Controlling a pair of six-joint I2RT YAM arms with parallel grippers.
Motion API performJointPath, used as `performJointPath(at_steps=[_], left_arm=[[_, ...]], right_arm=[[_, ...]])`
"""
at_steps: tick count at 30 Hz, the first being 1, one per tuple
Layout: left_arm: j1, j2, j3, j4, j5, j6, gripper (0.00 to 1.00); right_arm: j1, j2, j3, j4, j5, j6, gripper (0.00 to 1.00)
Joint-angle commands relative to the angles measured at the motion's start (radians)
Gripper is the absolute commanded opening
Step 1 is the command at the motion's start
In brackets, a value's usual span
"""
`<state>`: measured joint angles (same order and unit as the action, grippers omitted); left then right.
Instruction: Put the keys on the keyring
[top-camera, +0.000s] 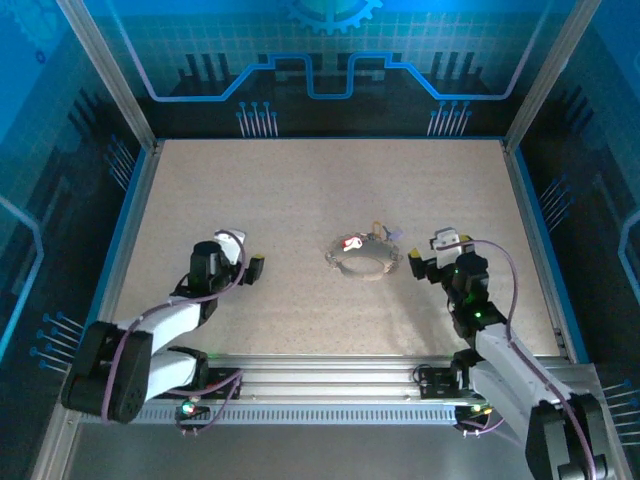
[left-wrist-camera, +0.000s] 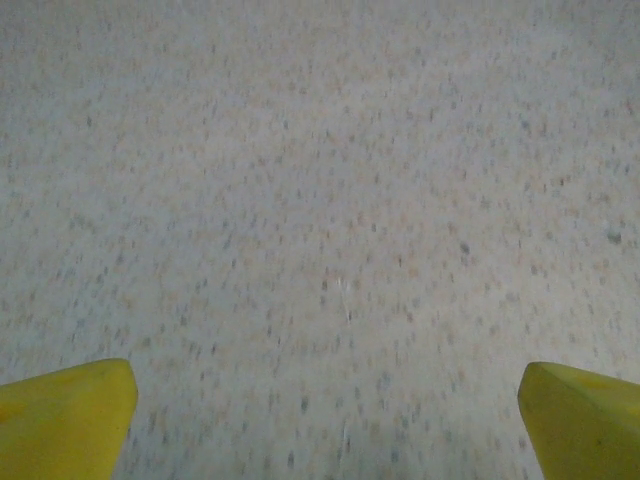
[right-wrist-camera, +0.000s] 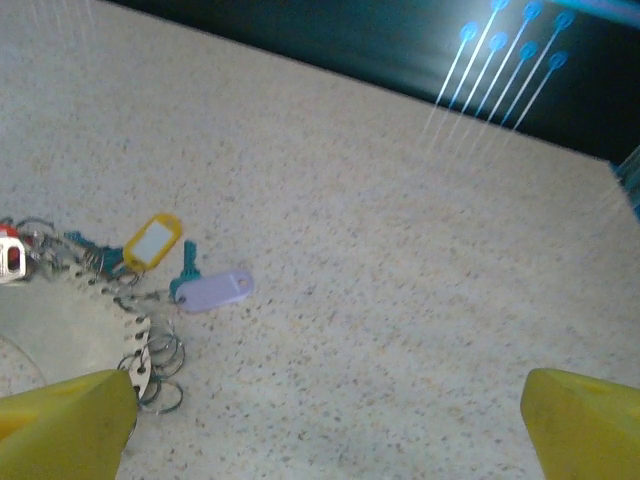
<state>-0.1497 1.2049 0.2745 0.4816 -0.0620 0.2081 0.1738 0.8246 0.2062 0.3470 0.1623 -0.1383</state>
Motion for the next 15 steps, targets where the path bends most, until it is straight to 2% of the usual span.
performJointPath(at_steps=[1, 3, 4, 7, 9, 10, 11, 12, 13, 14, 15], left_arm=[[0.023, 0.093, 0.028, 0.282, 0.05, 0.003, 0.99], [0.033, 0.148, 0.074, 0.281, 0.061, -0.04, 0.99], [0.042, 0.183, 0.077, 0.332, 0.09, -0.042, 0.99], [0.058, 0.213, 0.09, 0.327, 0.044, -0.083, 0.99], [0.085, 0.232, 0.057, 0.41, 0.026, -0.126, 0.99], [0.107, 0.257, 0.034, 0.468, 0.053, -0.142, 0.99], [0.121, 0.347, 0.015, 0.628, 0.073, -0.143, 0.99], [0.123, 0.382, 0.021, 0.65, 0.069, -0.145, 0.99], [0.124, 0.313, 0.051, 0.483, 0.059, -0.156, 0.99], [0.123, 0.316, 0.085, 0.433, 0.071, -0.147, 0.99], [0.131, 0.346, 0.073, 0.505, 0.063, -0.161, 0.99]], right_arm=[[-0.017, 0.097, -0.017, 0.203, -0.089, 0.018, 1.0], [-0.027, 0.181, -0.03, 0.308, -0.098, 0.035, 1.0], [-0.028, 0.211, -0.019, 0.324, -0.103, 0.03, 1.0], [-0.051, 0.32, 0.005, 0.426, -0.111, 0.031, 1.0], [-0.07, 0.389, 0.027, 0.478, -0.134, 0.034, 1.0], [-0.074, 0.411, 0.041, 0.488, -0.131, 0.044, 1.0], [-0.08, 0.437, 0.057, 0.483, -0.138, 0.055, 1.0], [-0.078, 0.476, 0.061, 0.519, -0.143, 0.06, 1.0], [-0.077, 0.518, 0.057, 0.567, -0.147, 0.061, 1.0], [-0.071, 0.571, 0.057, 0.619, -0.135, 0.061, 1.0], [-0.065, 0.625, 0.062, 0.651, -0.116, 0.061, 1.0]])
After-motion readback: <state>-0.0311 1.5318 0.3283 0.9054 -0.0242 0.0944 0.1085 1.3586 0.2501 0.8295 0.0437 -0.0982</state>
